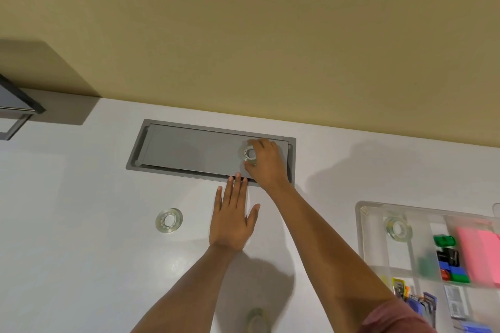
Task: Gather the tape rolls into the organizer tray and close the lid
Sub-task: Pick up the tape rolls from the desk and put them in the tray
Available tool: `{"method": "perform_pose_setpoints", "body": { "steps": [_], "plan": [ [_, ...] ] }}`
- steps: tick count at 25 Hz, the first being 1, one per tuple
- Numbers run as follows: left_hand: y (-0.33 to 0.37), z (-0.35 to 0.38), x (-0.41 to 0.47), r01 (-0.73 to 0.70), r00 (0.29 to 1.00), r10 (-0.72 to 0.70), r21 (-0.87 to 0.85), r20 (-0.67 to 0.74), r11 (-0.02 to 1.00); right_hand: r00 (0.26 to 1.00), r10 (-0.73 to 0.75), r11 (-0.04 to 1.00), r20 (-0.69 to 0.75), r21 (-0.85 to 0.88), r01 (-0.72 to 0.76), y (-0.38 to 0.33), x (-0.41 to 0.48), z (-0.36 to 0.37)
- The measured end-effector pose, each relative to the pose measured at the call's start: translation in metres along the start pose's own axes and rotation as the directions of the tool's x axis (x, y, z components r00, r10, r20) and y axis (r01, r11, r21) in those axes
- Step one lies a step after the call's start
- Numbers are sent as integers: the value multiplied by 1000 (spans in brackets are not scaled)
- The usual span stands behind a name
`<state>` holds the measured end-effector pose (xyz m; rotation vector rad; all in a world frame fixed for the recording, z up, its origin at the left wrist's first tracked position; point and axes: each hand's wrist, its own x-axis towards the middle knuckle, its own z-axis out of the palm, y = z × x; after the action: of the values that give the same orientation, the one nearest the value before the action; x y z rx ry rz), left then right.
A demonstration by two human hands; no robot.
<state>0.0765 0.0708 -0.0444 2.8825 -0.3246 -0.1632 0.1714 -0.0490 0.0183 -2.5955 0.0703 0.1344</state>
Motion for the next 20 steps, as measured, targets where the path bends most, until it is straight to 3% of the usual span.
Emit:
{"method": "perform_pose_setpoints", "body": {
  "steps": [6, 9, 15, 20],
  "plan": [
    [-3, -4, -5, 3, 997, -4, 22, 73, 1000, 995, 49, 997, -92, 61, -43, 29, -45, -32],
    [2, -3, -21, -10, 999, 10, -14, 44, 1000, 991, 66, 997, -120, 45, -61, 48, -78, -54],
    [31, -9, -55, 45, 985, -41, -18, 166, 999, 960, 132, 991, -246, 48, -124, 92, -151, -93],
    [60, -12, -72, 70, 975, -62, -29, 212, 997, 917, 266, 963, -296, 112, -244, 137, -208, -126]
  ]
}}
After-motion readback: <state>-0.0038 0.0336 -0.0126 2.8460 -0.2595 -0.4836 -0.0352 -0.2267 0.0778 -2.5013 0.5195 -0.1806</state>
